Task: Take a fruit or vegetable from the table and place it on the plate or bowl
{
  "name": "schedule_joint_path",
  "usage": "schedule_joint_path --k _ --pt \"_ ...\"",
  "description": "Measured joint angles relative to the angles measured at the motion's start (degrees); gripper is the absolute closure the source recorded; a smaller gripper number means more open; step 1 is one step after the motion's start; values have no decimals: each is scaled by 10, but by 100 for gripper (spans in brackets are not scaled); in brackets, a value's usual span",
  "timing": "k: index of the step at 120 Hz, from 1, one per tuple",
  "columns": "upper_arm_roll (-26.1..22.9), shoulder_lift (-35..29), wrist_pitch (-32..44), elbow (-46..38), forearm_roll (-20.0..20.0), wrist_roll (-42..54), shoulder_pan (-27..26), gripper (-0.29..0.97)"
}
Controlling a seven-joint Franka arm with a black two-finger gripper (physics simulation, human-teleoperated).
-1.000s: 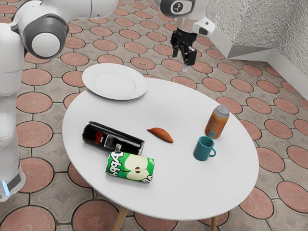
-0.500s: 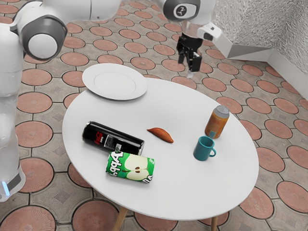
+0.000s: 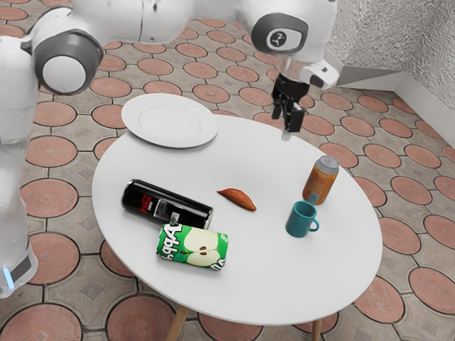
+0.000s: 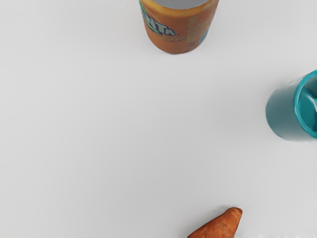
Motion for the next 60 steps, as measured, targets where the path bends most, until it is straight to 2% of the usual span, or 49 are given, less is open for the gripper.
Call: schedule_joint_path --k 15,33,60 --pt "-2 23 0 -15 -14 16 -12 0" --pt "-1 5 3 -79 -24 46 -13 0" --pt "6 -4 7 -113 -23 151 -7 0"
